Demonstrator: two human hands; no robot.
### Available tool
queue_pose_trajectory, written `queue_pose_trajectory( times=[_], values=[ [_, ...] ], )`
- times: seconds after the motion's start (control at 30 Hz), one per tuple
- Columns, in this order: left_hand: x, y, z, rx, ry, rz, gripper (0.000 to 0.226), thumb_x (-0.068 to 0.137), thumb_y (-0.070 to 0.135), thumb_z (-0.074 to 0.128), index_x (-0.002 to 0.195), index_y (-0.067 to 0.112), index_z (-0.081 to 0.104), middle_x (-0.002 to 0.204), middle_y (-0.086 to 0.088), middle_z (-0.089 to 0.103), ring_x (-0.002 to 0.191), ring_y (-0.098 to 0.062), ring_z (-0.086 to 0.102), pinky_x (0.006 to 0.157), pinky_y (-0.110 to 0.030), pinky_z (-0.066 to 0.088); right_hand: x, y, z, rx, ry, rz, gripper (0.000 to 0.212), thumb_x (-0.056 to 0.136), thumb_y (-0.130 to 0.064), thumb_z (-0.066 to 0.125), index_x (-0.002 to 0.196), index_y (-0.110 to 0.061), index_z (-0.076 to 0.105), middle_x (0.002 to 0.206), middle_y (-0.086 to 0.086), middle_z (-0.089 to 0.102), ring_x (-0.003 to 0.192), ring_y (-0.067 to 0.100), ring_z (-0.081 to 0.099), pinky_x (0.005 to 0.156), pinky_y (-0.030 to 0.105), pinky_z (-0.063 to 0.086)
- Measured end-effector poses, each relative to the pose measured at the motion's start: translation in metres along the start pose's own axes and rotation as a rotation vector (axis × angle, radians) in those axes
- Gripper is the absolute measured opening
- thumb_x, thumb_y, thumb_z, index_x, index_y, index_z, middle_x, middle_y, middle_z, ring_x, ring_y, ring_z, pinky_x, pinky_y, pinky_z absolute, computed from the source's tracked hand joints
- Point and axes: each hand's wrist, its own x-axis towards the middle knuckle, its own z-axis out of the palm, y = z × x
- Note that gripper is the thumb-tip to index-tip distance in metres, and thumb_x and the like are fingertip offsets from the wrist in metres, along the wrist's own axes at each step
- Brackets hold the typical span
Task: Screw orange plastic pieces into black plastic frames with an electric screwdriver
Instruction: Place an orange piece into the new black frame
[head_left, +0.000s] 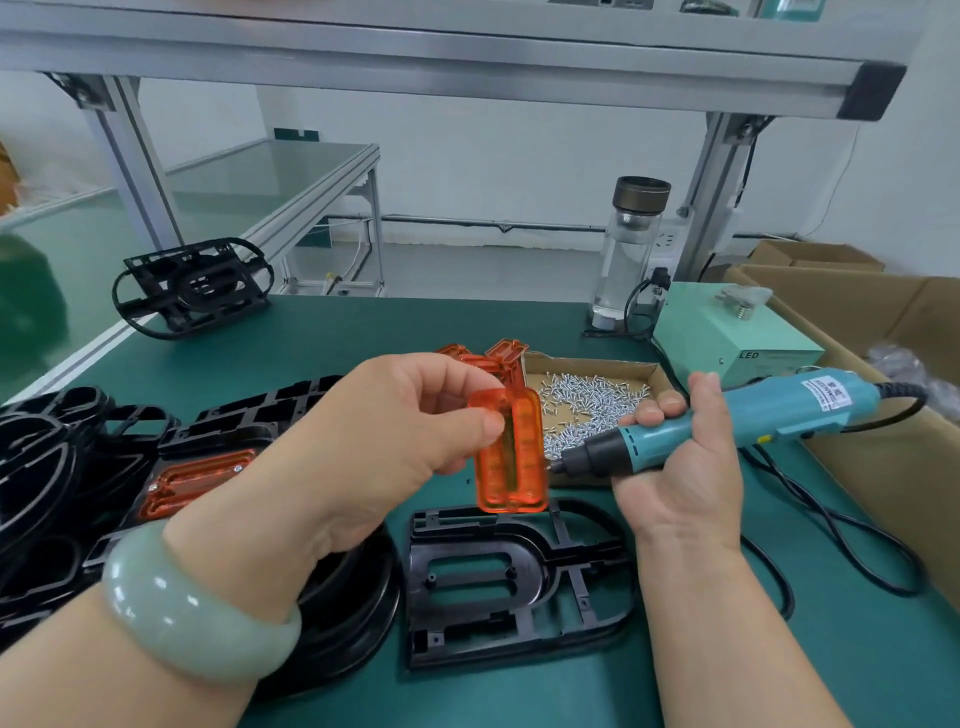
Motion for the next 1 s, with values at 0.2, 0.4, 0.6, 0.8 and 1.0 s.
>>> queue_pose_trajectory(
  times=[0.2,0.4,0.6,0.8,1.0],
  values=[
    [0.004,0.0,0.004,0.791,-0.152,0.191,0.037,0.089,0.012,0.055,0.1,0.044,0.068,0.072,0.024,0.063,0.067,0.002,0.061,0.066,-0.008,0.047,0.002,0.0,0.0,0.016,0.017,0.013,0.017,0.096,-0.025,0.061,0.085,-0.022,0.049,0.059,-0.008,0.049,0.048,0.006,0.046,0.057,0.02,0.044],
    [0.014,-0.014,0.029,1.27,-0.395,0.166,0.038,0.09,0.007,0.054,0.122,0.028,0.056,0.114,0.005,0.061,0.105,-0.014,0.056,0.087,-0.023,0.044,0.002,0.0,0.0,0.001,0.026,0.0,0.019,0.096,-0.026,0.061,0.082,-0.021,0.049,0.058,-0.009,0.049,0.047,0.006,0.046,0.057,0.02,0.045],
    [0.014,-0.023,0.044,1.43,-0.321,0.106,0.031,0.084,0.0,0.049,0.108,0.016,0.06,0.103,-0.007,0.062,0.097,-0.03,0.059,0.079,-0.037,0.05,0.001,0.0,0.0,0.004,0.031,0.008,0.022,0.096,-0.026,0.061,0.078,-0.02,0.05,0.058,-0.009,0.049,0.047,0.006,0.046,0.056,0.021,0.044],
    [0.01,-0.029,0.048,1.522,-0.262,0.066,0.017,0.083,0.004,0.054,0.085,0.02,0.049,0.098,-0.007,0.059,0.087,-0.033,0.057,0.069,-0.036,0.045,-0.001,0.0,0.001,0.0,0.032,0.007,0.019,0.097,-0.025,0.06,0.083,-0.02,0.05,0.058,-0.008,0.049,0.047,0.006,0.047,0.052,0.02,0.045],
    [0.007,-0.031,0.041,1.626,-0.173,0.034,0.033,0.081,0.012,0.057,0.059,0.017,0.032,0.069,-0.003,0.048,0.07,-0.028,0.047,0.061,-0.031,0.039,0.0,-0.001,0.0,-0.007,0.031,0.002,0.02,0.097,-0.026,0.06,0.082,-0.02,0.047,0.058,-0.008,0.048,0.047,0.006,0.047,0.053,0.02,0.045]
  ],
)
